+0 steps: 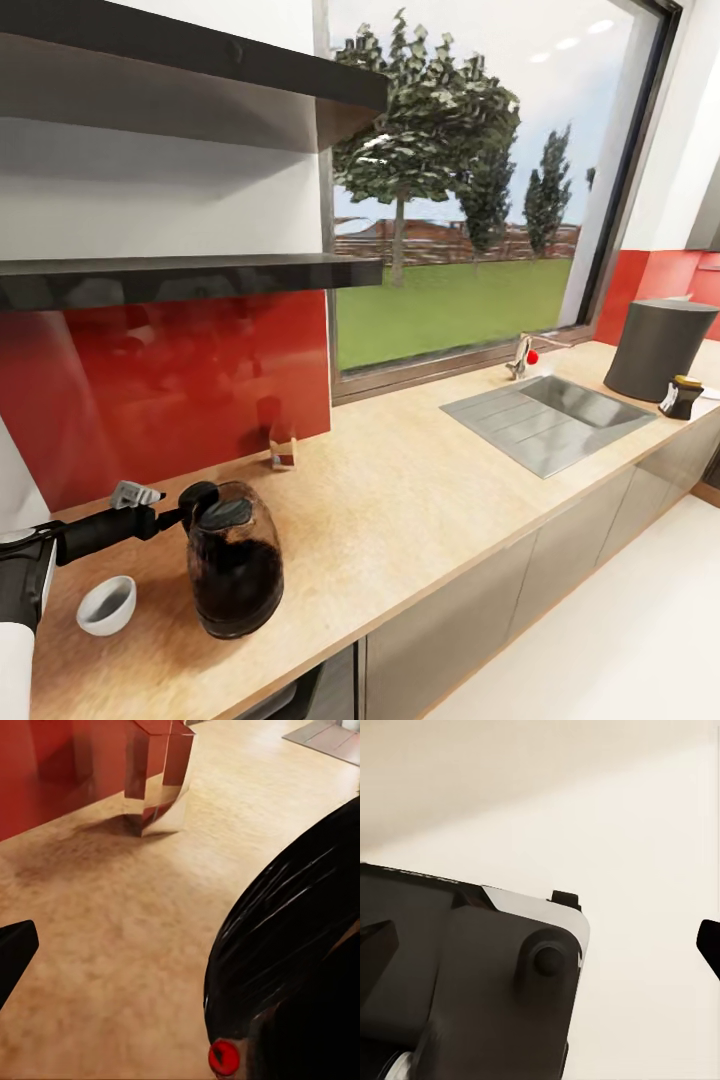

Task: Set up a coffee station on the kitchen countertop: keep the coffee maker on the countertop, move the bottle of coffee from the kitchen shelf to the counter next to the coffee maker, place a paper coffee filter on top of the coffee maker, put the saucer next to the coffee maker with the coffee cup on the saucer, and place the electric kettle next to the coffee maker.

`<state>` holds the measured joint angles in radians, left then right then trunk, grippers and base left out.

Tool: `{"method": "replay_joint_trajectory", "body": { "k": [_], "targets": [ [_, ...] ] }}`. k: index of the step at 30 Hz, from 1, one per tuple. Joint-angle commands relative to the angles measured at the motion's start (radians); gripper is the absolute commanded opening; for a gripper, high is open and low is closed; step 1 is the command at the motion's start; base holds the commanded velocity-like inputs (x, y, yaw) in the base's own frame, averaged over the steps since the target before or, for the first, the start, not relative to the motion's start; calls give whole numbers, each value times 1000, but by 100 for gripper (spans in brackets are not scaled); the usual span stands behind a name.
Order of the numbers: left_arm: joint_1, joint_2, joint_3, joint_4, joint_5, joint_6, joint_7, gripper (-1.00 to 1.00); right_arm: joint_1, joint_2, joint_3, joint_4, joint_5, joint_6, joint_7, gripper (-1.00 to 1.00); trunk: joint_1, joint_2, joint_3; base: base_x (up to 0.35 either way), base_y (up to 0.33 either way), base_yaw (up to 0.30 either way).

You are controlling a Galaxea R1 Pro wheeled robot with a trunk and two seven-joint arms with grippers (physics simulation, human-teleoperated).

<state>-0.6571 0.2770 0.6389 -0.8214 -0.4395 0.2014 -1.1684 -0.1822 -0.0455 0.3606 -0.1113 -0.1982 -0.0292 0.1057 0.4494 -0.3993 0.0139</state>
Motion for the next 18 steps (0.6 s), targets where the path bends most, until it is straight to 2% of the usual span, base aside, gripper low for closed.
{"method": "replay_joint_trajectory", "body": {
  "k": [1, 18],
  "targets": [
    [-1, -1, 4, -1, -5, 10, -7, 100, 0, -1, 8, 1, -10, -3, 3, 100, 1, -1, 0, 106, -45, 0],
    [-1, -1, 4, -1, -5, 10, -7, 100, 0, -1, 8, 1, -10, -3, 3, 100, 1, -1, 0, 43, -21, 0]
  ]
}}
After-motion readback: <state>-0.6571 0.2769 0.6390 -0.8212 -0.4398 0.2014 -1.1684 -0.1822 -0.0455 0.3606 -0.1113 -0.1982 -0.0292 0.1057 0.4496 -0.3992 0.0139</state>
